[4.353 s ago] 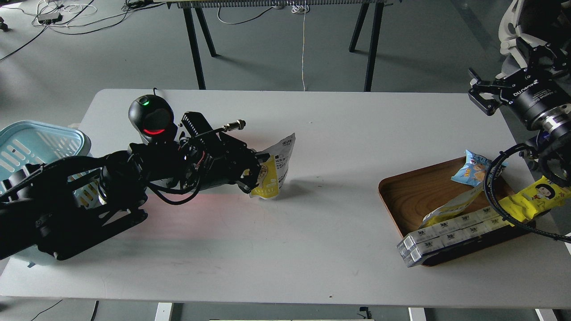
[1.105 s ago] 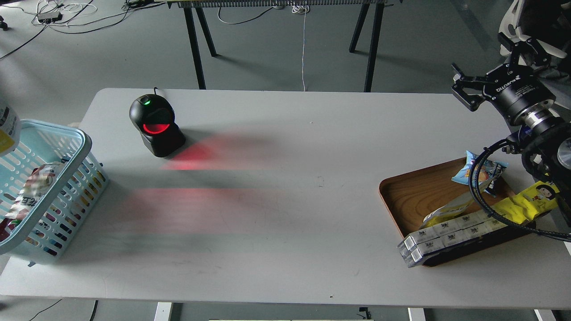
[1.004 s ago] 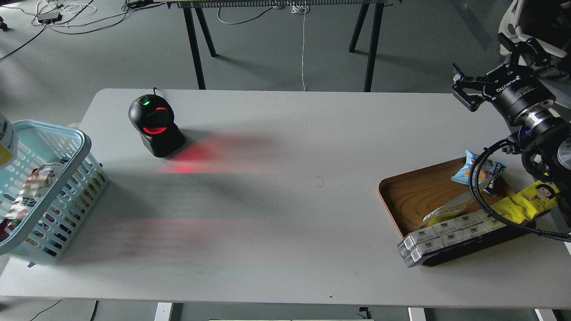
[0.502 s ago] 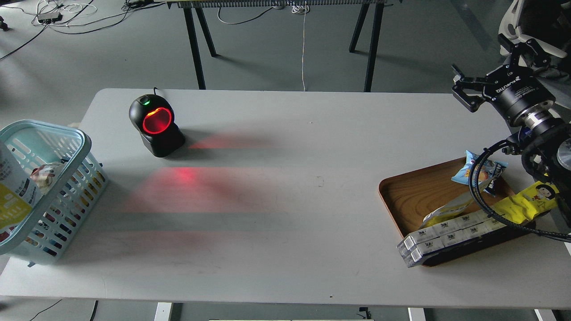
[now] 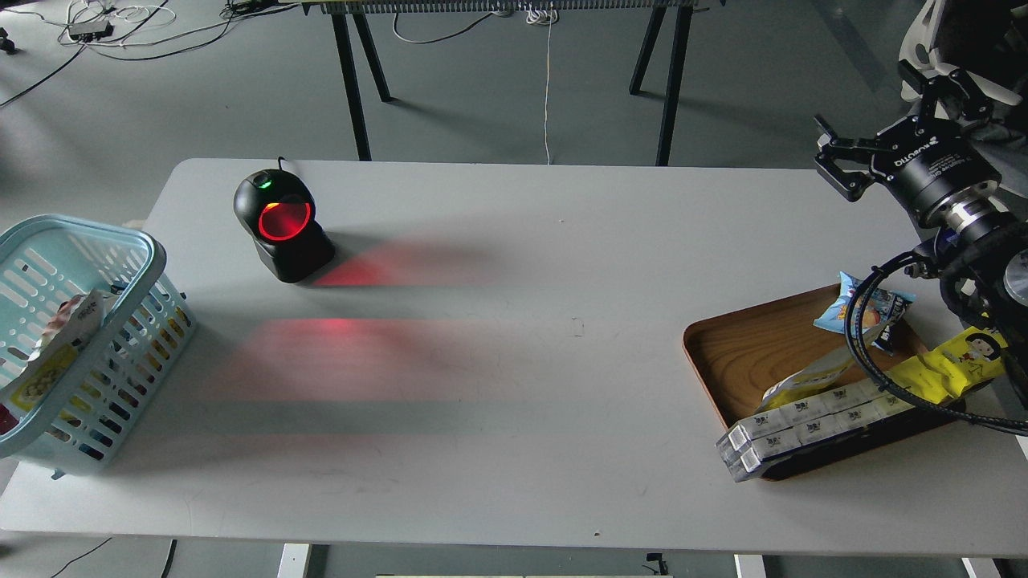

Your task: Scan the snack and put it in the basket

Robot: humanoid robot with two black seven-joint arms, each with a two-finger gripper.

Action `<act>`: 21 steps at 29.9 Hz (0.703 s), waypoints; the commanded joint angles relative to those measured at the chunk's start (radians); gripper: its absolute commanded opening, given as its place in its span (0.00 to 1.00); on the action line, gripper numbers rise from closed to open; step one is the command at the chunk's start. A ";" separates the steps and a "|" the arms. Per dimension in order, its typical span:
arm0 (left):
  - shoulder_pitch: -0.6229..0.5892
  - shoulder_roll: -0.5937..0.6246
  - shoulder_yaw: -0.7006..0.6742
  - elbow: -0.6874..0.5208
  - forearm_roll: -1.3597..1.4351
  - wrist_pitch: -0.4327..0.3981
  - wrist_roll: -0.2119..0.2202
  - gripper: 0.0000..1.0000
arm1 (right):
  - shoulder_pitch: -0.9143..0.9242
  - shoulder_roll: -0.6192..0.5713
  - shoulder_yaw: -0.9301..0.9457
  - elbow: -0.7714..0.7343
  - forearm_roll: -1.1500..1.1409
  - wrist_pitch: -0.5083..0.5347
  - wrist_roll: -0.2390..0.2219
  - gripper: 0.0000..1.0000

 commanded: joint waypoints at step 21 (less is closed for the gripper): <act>-0.221 -0.902 -0.405 0.353 -1.161 -0.214 0.238 1.00 | 0.064 -0.018 -0.009 0.003 -0.003 -0.004 -0.004 1.00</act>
